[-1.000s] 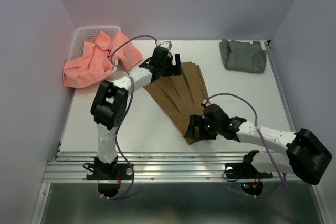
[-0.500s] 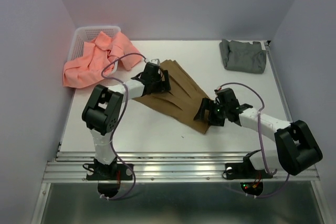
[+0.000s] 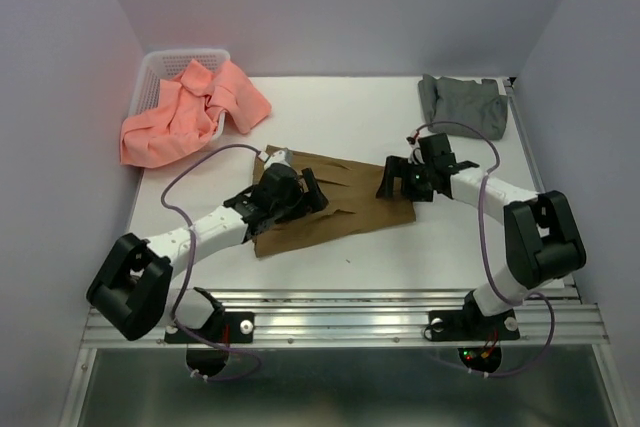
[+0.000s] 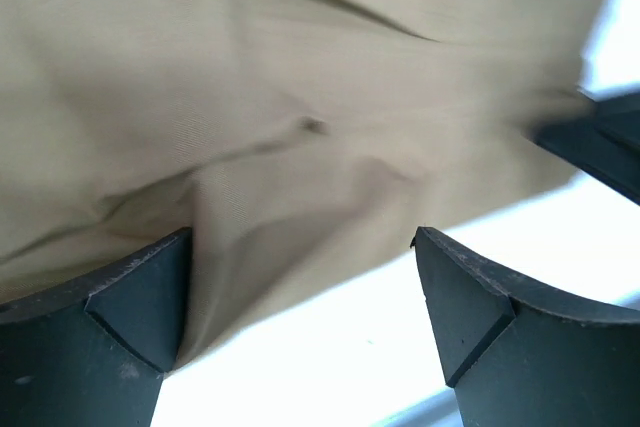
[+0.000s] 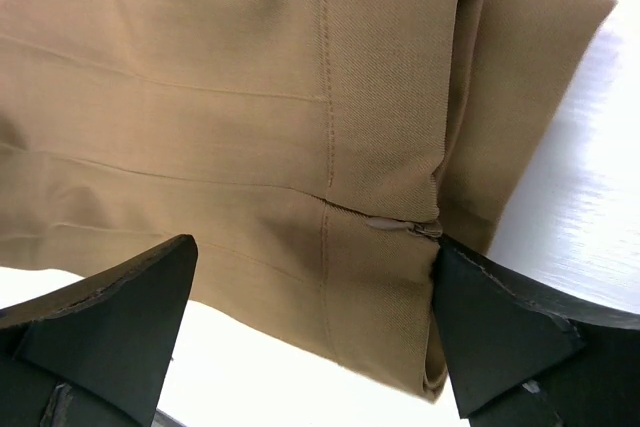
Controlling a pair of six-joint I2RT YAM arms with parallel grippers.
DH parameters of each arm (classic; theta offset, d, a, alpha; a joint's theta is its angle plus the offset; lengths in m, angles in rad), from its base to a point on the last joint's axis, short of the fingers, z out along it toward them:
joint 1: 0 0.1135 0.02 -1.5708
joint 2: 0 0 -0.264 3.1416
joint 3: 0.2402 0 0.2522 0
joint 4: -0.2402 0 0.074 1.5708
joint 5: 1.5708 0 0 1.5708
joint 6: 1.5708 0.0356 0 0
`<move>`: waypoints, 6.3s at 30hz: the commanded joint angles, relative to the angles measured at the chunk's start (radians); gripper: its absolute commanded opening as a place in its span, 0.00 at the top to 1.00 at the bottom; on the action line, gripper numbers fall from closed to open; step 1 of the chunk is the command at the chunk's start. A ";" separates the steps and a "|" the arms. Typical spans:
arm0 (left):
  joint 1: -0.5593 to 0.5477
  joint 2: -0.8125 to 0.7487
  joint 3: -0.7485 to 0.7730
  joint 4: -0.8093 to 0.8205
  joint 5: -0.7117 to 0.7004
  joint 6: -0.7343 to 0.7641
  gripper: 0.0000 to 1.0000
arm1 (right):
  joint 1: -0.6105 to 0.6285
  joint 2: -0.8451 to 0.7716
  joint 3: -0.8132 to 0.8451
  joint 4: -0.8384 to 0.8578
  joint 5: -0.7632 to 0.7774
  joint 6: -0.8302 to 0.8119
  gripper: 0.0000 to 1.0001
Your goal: Fold and stack the skirts
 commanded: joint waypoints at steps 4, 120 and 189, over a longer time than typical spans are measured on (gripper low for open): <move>-0.065 -0.137 0.028 -0.074 -0.100 -0.058 0.01 | -0.001 -0.143 0.139 -0.119 0.108 -0.075 0.00; 0.226 -0.045 0.354 -0.327 -0.219 0.085 0.01 | 0.062 -0.335 0.032 -0.130 0.117 -0.035 0.00; 0.021 0.377 0.470 -0.158 -0.096 0.272 0.01 | -0.012 0.073 0.128 -0.039 0.407 0.017 0.20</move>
